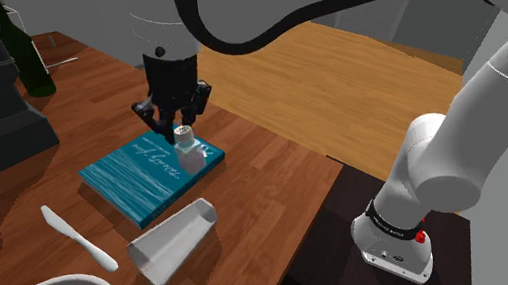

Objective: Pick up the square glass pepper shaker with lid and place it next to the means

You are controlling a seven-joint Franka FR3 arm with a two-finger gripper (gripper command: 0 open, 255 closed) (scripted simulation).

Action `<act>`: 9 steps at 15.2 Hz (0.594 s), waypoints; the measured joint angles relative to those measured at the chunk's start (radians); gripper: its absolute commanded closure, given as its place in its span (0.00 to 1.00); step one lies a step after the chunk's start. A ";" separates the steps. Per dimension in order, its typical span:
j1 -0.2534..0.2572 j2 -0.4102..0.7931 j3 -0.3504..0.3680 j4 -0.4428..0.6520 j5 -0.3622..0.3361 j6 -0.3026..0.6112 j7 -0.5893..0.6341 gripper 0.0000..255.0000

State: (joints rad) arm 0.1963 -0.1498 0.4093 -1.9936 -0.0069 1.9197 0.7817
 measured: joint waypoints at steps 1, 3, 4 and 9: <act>0.006 0.034 0.014 0.034 -0.014 -0.004 0.026 1.00; 0.022 0.100 0.043 0.108 -0.044 -0.021 0.080 1.00; 0.032 0.141 0.057 0.149 -0.064 -0.027 0.110 1.00; 0.058 0.215 0.081 0.195 -0.103 -0.012 0.173 1.00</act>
State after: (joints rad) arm 0.2547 0.0651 0.4903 -1.7991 -0.1103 1.9082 0.9548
